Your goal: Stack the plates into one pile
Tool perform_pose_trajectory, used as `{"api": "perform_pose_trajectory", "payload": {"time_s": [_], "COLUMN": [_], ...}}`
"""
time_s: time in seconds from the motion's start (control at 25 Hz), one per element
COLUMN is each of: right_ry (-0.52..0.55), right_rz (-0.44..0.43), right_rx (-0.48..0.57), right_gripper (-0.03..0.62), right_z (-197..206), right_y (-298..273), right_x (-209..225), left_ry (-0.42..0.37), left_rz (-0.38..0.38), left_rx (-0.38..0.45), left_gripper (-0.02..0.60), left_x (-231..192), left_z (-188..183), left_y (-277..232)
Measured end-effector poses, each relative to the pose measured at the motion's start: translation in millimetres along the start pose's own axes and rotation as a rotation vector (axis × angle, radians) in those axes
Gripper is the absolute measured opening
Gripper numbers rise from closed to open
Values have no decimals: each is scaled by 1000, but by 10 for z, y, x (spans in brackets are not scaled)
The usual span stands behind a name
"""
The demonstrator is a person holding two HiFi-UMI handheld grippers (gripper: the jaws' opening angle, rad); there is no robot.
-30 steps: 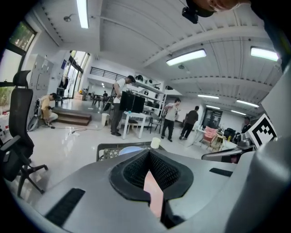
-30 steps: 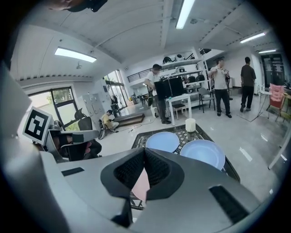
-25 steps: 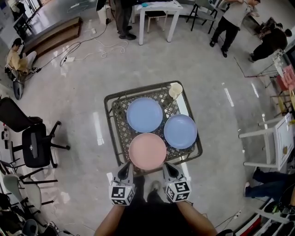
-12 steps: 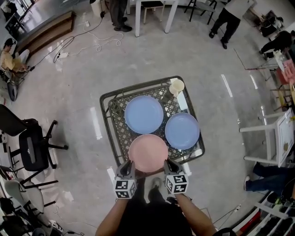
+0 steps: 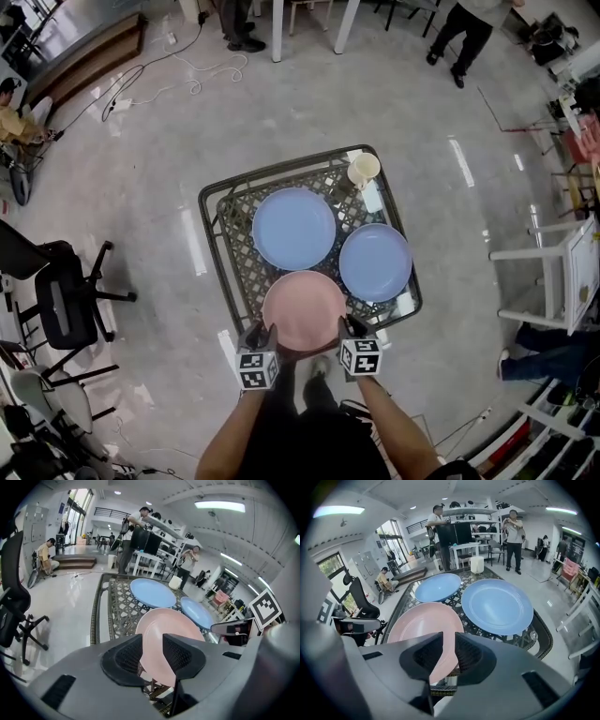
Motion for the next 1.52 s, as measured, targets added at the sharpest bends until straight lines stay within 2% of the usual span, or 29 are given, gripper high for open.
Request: {"api": "perform_pose_trajectory", "payload": {"time_s": [0.28,0.6,0.76,0.8,0.88,1.2,1.52], "right_ry": [-55,-96,-107,-107,-103,-121,-97], "right_rz": [45,74,80,81,83,70,45], "right_rx": [-85,-149,-164,-163,-164,-166,-131], "right_gripper": [69,74,66,54,44,43,43], "right_z": [250,364,419,419,414,414,120], "right_y": [-260,-390,-452,-462,-464,-303,78], "right_x": [144,162,185,179,155,96,-80], "left_ry": [34,52,55,53,56,40,52], "left_rz": [-8,-5,-4,-2,-2,22,28], "left_rx": [-105,-170,-194,-196,-195,-205,-145], "left_gripper": [150,150,108,83,71,69,67], "left_x": [-179,-270,-280,-285,-295,-274,-191], "left_z": [218,322,372,374,366,340,69], "left_y": [-228,-358,-447,-466,-471,-317,120]}}
Point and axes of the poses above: the fingertips, and each gripper's own axes: y backward along the fingers, x to its right, z out of its underside, the point moved 9 cm from there along y, backward along the fingers, and after that the axes turned 7 degrees about x, right-handed, at the moved point
